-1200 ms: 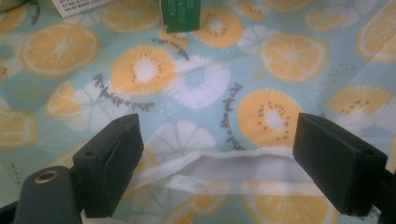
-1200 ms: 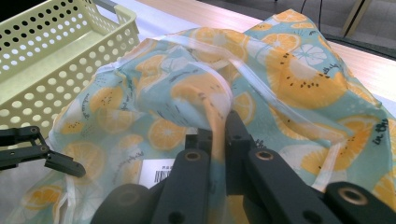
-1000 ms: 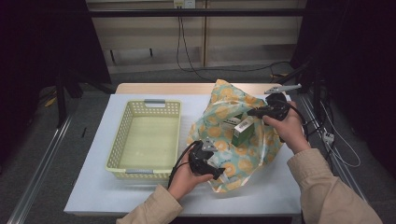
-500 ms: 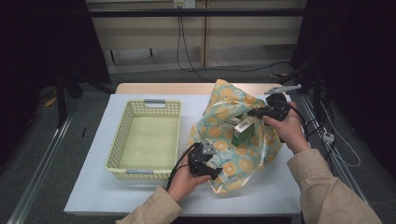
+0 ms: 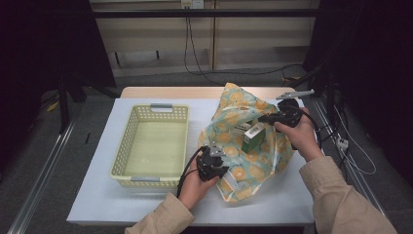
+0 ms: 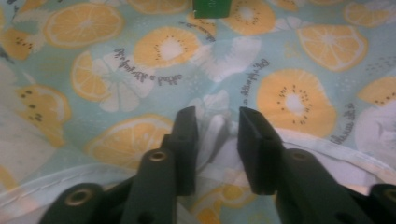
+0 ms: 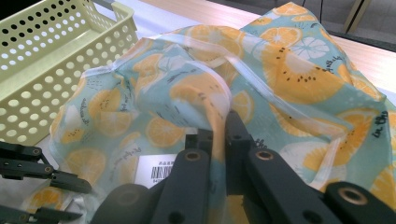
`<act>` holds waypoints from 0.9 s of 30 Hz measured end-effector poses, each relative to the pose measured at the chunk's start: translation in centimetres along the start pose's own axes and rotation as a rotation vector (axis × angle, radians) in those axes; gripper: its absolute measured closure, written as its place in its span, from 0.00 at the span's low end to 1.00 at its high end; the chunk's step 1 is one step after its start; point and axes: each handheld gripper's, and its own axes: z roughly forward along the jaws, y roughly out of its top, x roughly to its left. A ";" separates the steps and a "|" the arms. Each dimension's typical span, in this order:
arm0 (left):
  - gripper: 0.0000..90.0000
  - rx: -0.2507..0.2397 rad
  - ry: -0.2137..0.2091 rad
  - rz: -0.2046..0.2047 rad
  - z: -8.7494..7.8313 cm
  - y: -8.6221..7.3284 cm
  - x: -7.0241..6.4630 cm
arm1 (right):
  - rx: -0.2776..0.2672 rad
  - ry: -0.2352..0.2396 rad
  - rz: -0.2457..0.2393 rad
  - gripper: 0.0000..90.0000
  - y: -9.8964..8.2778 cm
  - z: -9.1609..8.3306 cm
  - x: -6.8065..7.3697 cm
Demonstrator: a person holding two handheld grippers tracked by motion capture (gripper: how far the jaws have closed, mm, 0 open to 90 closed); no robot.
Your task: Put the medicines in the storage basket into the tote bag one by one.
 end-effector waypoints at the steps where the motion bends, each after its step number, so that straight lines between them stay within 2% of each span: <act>1: 0.83 -0.004 -0.002 -0.011 0.0 0.0 0.1 | -0.001 0.001 0.002 0.99 0.0 0.0 0.0; 5: 0.93 0.007 -0.019 -0.042 0.2 0.2 0.1 | 0.002 0.002 -0.001 0.99 0.0 0.1 0.1; 6: 0.99 0.004 -0.028 -0.055 0.2 0.2 0.1 | 0.001 0.001 -0.002 0.99 0.0 0.1 0.1; 7: 1.00 0.008 -0.028 -0.061 0.3 0.3 0.1 | 0.000 0.000 -0.003 0.99 0.0 0.0 0.1; 12: 1.00 0.019 -0.043 -0.095 0.2 0.5 0.4 | -0.003 0.001 0.001 0.99 0.0 -0.1 0.0; 17: 1.00 0.023 -0.051 -0.083 -0.4 1.3 0.2 | -0.008 0.005 0.002 0.99 -0.1 -0.1 0.0; 19: 1.00 0.000 -0.062 -0.096 -1.0 1.8 0.2 | -0.007 0.005 0.001 0.99 -0.1 -0.2 0.0; 21: 1.00 -0.019 -0.060 -0.090 -1.7 2.4 0.3 | -0.010 0.003 0.006 0.99 0.0 -0.4 0.0; 27: 1.00 -0.048 -0.067 -0.096 -3.5 3.9 0.8 | -0.018 0.002 0.008 0.99 0.2 -0.7 -0.1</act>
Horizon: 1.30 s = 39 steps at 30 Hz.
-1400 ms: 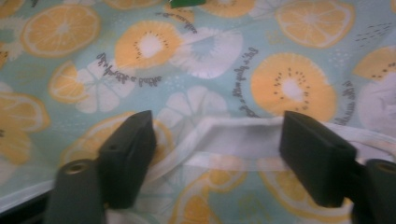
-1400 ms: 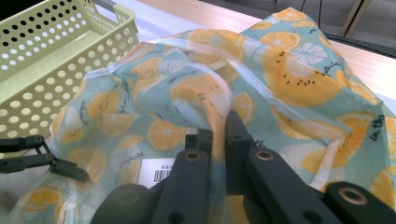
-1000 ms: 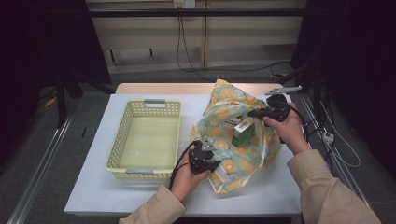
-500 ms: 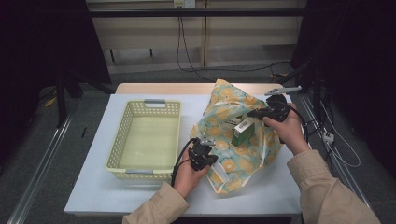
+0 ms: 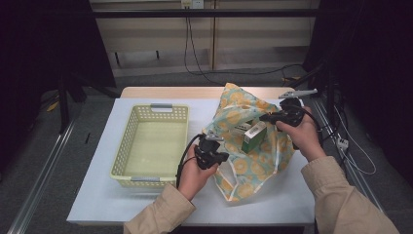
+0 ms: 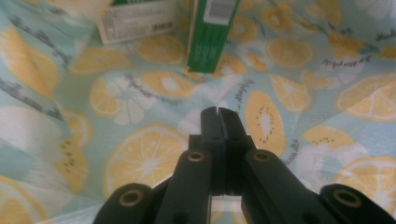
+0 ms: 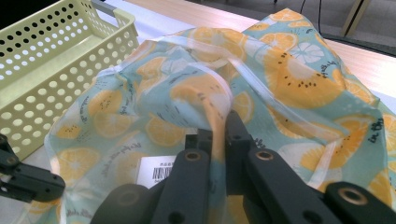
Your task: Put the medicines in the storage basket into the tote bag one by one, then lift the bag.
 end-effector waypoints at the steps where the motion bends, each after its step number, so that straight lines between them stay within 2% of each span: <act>1: 1.00 -0.002 0.000 -0.005 -0.2 0.2 0.1 | -0.002 0.001 -0.002 0.99 0.0 0.0 0.0; 12: 1.00 -0.017 -0.003 -0.008 -1.8 2.7 0.7 | -0.009 0.004 -0.003 0.99 0.4 -0.2 0.0; 16: 1.00 -0.013 0.010 -0.005 -2.5 3.6 1.0 | -0.012 0.009 0.000 0.99 0.6 -0.3 0.0; 17: 1.00 -0.014 0.025 -0.009 -2.7 3.9 1.1 | -0.015 0.010 -0.003 0.99 0.7 -0.4 0.0; 18: 1.00 -0.016 0.013 -0.009 -2.9 4.2 1.3 | -0.015 0.013 0.002 0.99 0.8 -0.4 0.1; 22: 1.00 -0.029 0.029 -0.007 -4.0 5.8 1.7 | -0.022 0.012 -0.004 0.99 1.2 -0.6 0.2; 23: 1.00 -0.034 0.045 -0.006 -4.3 6.3 1.7 | -0.022 0.011 -0.005 0.99 1.4 -0.7 0.3; 24: 1.00 -0.040 0.034 -0.003 -4.6 6.7 1.8 | -0.022 0.010 -0.006 0.99 1.5 -0.9 0.3; 30: 1.00 -0.074 0.050 -0.003 -6.6 9.3 2.3 | -0.039 0.004 -0.015 0.99 2.7 -1.8 0.4; 39: 1.00 -0.095 0.066 -0.007 -8.9 13.6 3.2 | -0.070 -0.003 -0.024 0.99 4.8 -3.1 0.4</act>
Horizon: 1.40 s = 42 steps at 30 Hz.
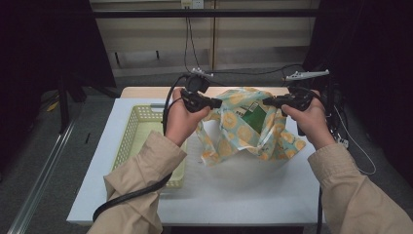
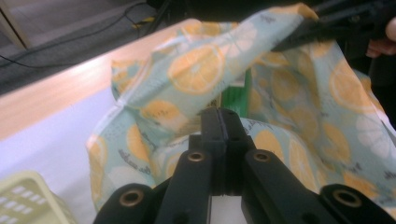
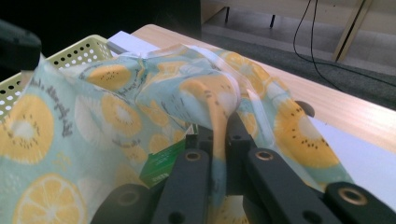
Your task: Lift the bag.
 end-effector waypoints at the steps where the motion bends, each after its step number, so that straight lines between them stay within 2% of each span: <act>1: 1.00 -0.008 -0.011 -0.005 -0.1 0.5 0.1 | -0.005 0.001 0.000 0.99 0.2 -0.1 0.0; 11: 1.00 -0.058 0.003 -0.003 -2.2 4.3 1.2 | -0.069 0.009 0.007 0.99 2.6 -1.2 0.1; 14: 1.00 -0.075 0.024 -0.003 -2.9 4.8 1.6 | -0.096 0.014 -0.008 0.99 3.5 -1.8 0.6; 16: 1.00 -0.053 0.066 0.031 -3.3 5.4 1.6 | -0.110 0.023 -0.004 0.99 3.9 -2.0 0.7; 21: 1.00 -0.060 0.078 0.037 -4.7 6.3 1.6 | -0.135 0.035 -0.012 0.99 4.7 -2.4 1.6; 23: 1.00 -0.073 0.082 0.027 -5.1 6.3 1.9 | -0.138 0.040 -0.012 0.99 4.9 -2.5 1.9; 25: 1.00 -0.063 0.072 0.015 -5.0 6.0 2.1 | -0.132 0.047 -0.017 0.99 4.8 -2.4 2.1; 29: 1.00 -0.052 0.060 0.020 -4.6 5.1 2.2 | -0.110 0.053 -0.015 0.99 4.0 -1.8 2.2; 33: 1.00 -0.046 0.023 0.001 -4.4 4.3 2.5 | -0.103 0.063 0.005 0.98 3.3 -1.2 2.1; 42: 1.00 -0.034 -0.033 0.009 -4.5 2.8 2.3 | -0.089 0.112 0.002 0.96 2.8 -0.3 2.9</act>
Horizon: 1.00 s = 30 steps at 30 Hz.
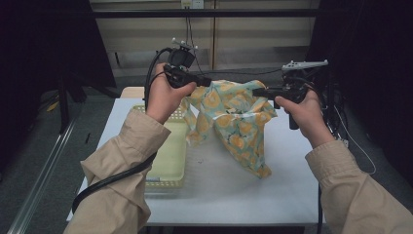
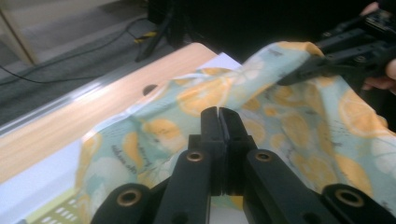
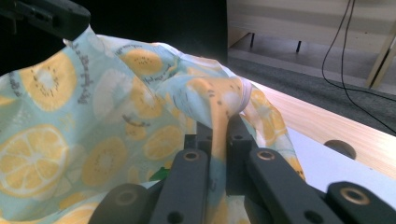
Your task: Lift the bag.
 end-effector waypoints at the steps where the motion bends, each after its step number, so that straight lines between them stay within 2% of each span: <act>1: 0.99 -0.001 -0.005 0.001 0.0 -0.2 0.0 | -0.002 0.011 0.000 0.94 0.0 0.2 0.1; 4: 0.81 -0.008 0.017 0.001 -0.3 -0.7 0.0 | -0.011 0.020 0.000 0.82 0.1 0.5 0.7; 6: 0.67 -0.022 0.023 -0.009 -0.5 -1.1 0.2 | -0.016 0.014 0.012 0.63 0.2 0.4 1.0; 8: 0.54 -0.027 0.021 -0.019 -0.7 -1.5 0.5 | -0.019 0.019 0.033 0.50 0.3 0.2 1.1; 9: 0.51 -0.027 0.020 -0.019 -0.8 -1.6 0.7 | -0.012 0.013 0.034 0.45 0.3 0.0 1.2; 11: 0.37 -0.022 0.040 -0.018 -1.1 -1.9 0.9 | -0.009 -0.005 0.031 0.37 0.5 -0.5 1.3; 13: 0.25 -0.023 0.063 -0.020 -1.5 -2.1 1.1 | -0.007 0.002 0.040 0.33 0.5 -0.9 1.2; 19: 0.15 -0.021 0.082 -0.002 -2.7 -3.2 1.6 | 0.006 -0.005 0.036 0.28 0.8 -1.8 1.3; 23: 0.09 -0.005 0.074 0.019 -3.3 -3.7 1.8 | 0.010 -0.011 0.034 0.27 1.1 -2.1 1.5; 30: 0.07 -0.010 0.058 0.030 -4.4 -5.6 2.7 | 0.012 -0.007 0.025 0.27 0.0 -2.5 0.8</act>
